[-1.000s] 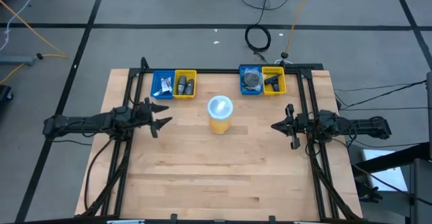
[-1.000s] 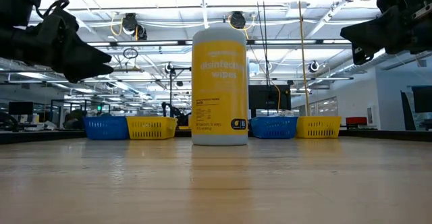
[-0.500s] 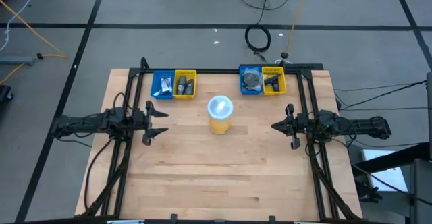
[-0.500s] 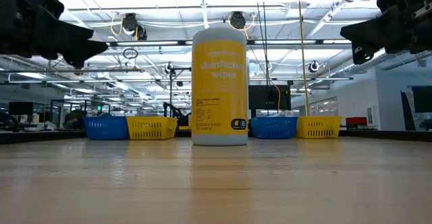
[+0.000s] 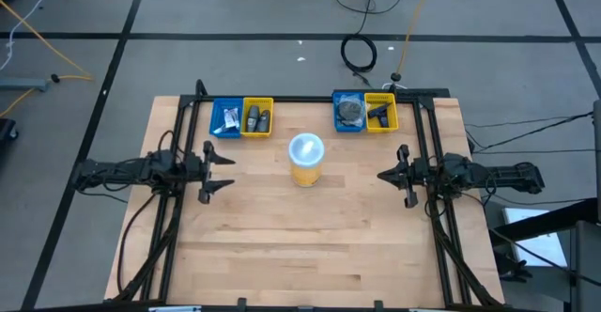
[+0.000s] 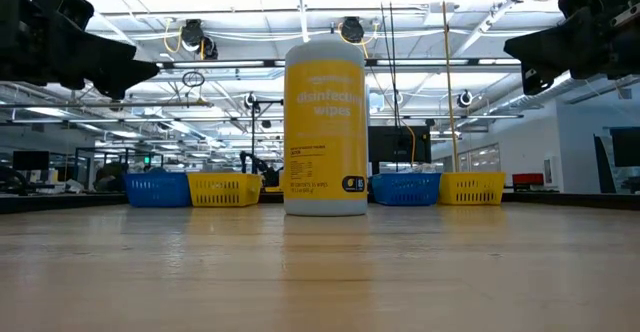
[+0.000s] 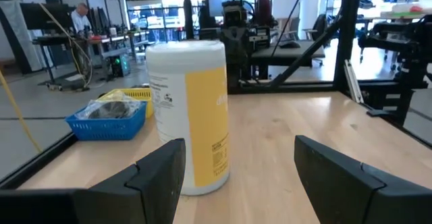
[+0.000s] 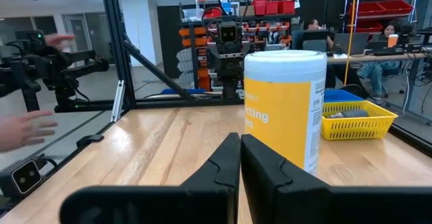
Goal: Pick & Place Travel size toiletries
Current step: Return to Home Position
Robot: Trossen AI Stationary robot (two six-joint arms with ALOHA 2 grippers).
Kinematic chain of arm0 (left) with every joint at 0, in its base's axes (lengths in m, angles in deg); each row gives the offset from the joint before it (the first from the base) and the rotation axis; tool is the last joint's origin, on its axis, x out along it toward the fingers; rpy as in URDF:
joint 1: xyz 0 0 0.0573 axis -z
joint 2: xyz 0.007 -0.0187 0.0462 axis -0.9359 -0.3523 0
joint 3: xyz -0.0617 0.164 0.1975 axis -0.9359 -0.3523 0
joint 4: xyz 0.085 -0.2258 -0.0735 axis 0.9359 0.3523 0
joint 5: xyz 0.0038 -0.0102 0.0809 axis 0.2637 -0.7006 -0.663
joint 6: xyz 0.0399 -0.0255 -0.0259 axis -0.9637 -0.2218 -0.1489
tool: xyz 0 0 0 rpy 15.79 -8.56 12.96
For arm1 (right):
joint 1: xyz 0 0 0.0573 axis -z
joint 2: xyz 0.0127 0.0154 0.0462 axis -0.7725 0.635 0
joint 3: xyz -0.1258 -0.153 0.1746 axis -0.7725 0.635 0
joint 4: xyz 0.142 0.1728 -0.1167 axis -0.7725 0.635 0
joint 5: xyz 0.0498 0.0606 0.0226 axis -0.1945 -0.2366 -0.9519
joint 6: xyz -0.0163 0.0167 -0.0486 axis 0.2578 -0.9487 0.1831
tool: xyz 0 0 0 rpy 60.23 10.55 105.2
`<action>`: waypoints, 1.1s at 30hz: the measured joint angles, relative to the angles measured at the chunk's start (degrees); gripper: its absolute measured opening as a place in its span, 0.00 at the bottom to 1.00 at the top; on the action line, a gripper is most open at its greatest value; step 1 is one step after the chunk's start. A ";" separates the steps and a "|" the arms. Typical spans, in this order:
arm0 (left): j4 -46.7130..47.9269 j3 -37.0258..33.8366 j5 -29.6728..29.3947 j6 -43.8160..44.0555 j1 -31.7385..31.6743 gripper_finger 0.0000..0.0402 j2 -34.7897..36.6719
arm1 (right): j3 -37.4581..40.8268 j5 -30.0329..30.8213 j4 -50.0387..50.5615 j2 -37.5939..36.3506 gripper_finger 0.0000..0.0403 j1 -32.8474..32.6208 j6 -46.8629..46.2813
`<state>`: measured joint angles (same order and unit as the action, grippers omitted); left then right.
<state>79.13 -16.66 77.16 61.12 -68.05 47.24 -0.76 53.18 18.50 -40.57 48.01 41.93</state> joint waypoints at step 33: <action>-0.12 -0.02 -2.71 1.80 0.90 0.00 0.87 | 0.04 0.00 -0.17 -0.01 0.02 0.00 0.00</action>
<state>79.01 -16.68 74.45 62.92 -67.15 48.11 -0.72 53.18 18.33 -40.58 48.01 41.93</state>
